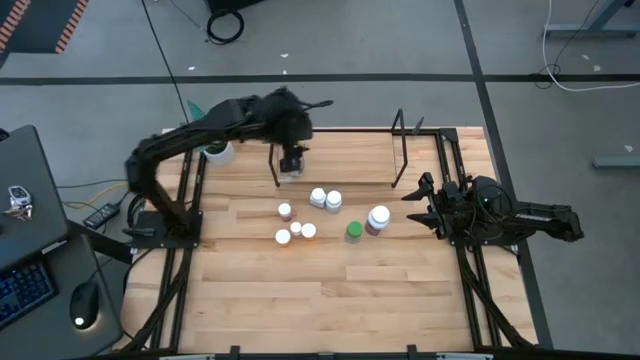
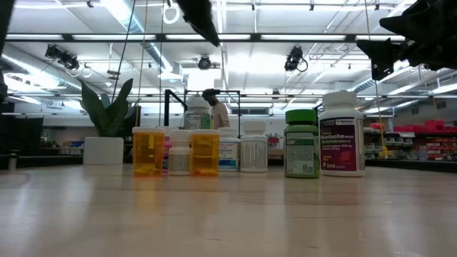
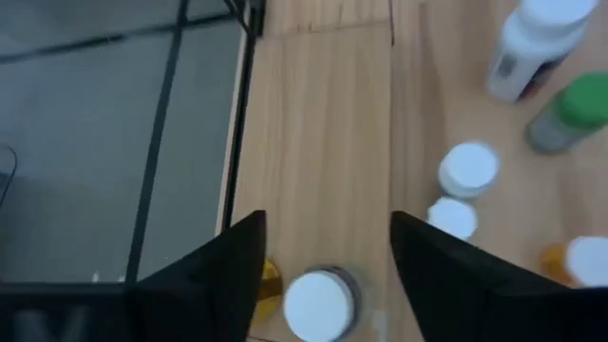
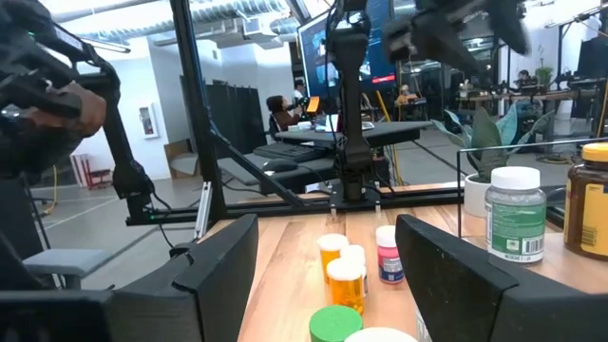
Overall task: Pick and place medicine bottles onto shelf by color
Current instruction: Put the white violet medicine bottle on the shelf
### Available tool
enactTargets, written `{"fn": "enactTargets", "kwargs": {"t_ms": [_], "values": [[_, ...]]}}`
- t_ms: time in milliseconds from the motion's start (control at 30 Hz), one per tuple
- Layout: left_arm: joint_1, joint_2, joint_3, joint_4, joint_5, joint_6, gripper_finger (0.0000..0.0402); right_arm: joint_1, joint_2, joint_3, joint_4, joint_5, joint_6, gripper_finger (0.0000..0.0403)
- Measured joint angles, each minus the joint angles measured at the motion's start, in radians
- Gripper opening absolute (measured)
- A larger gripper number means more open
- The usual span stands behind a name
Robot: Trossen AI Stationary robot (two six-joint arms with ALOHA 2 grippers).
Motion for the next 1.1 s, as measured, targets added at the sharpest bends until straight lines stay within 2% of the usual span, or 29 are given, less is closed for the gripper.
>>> {"fn": "enactTargets", "kwargs": {"t_ms": [200, 367, 567, 1100], "values": [[-0.027, -0.251, -0.309, 0.259, 0.008, -0.061, 0.0171, 0.0, 0.0, 0.0, 0.0, 0.0, 0.0, 0.0257], [-0.034, -0.412, -0.507, 0.434, 0.08, -0.111, 0.015, 0.0, 0.0, 0.0, 0.0, 0.0, 0.0, 0.0257], [-0.038, -0.586, -0.696, 0.557, 0.138, -0.148, 0.013, 0.0, 0.0, 0.0, 0.0, 0.0, 0.0, 0.0257], [-0.039, -0.994, -1.24, 0.966, 0.18, -0.292, 0.0101, 0.0, 0.0, 0.0, 0.0, 0.0, 0.0, 0.0257]]}}
